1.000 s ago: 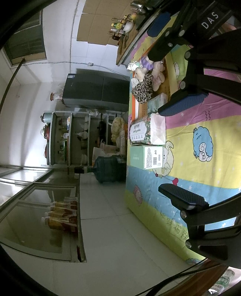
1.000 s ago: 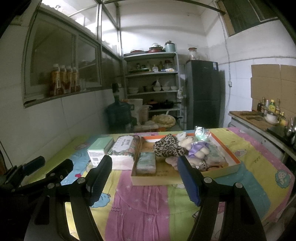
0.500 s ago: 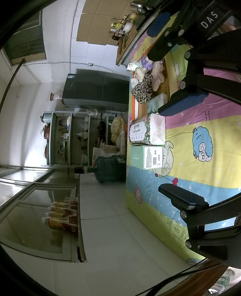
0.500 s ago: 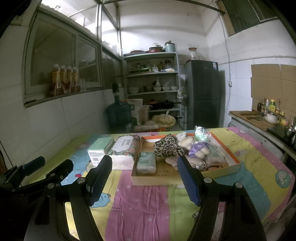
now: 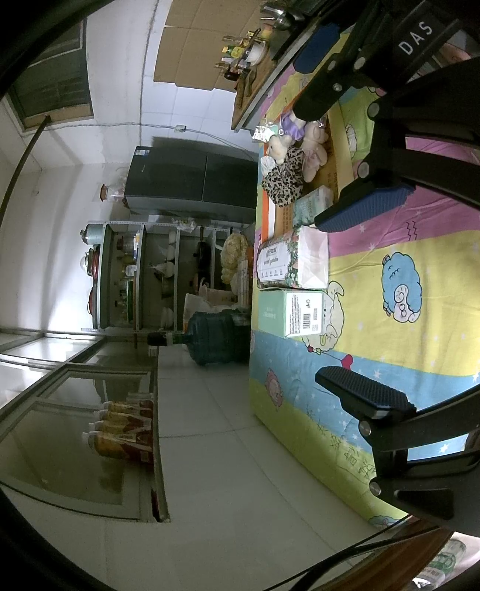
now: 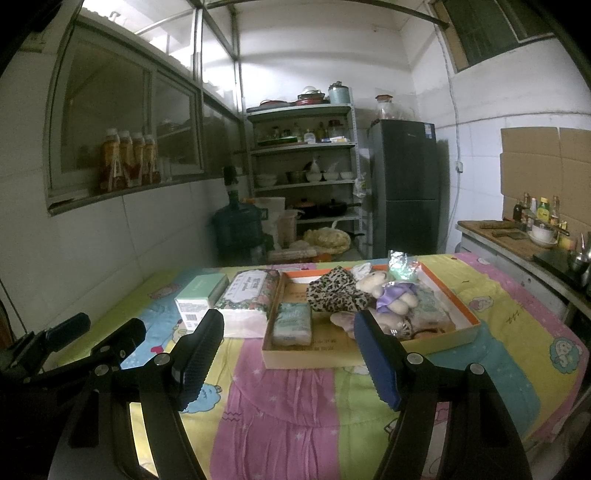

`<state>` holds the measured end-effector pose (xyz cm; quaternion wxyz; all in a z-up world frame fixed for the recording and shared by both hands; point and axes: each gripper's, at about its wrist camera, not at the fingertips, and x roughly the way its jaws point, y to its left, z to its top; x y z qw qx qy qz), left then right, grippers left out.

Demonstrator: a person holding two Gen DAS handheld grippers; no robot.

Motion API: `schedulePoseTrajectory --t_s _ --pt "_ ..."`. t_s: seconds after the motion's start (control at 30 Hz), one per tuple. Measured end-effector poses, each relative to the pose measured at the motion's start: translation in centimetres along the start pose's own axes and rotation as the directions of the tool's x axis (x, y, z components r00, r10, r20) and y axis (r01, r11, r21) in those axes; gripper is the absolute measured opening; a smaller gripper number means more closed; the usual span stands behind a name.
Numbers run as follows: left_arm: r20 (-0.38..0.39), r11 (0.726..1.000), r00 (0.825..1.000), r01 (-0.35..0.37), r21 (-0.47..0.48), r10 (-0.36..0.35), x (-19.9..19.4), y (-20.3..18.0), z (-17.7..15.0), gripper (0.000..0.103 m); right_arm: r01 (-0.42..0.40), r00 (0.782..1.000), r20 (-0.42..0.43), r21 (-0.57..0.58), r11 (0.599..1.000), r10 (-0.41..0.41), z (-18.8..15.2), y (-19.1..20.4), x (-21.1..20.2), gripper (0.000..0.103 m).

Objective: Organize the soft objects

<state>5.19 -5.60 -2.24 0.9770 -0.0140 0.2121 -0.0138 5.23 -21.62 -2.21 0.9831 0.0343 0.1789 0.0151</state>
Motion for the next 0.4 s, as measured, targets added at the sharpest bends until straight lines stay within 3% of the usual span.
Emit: schedulePoseTrajectory --t_s 0.4 --pt "0.002 1.000 1.000 0.003 -0.003 -0.003 -0.10 0.20 0.00 0.075 0.000 1.000 0.000 0.002 1.000 0.000 -0.01 0.08 0.02 0.075"
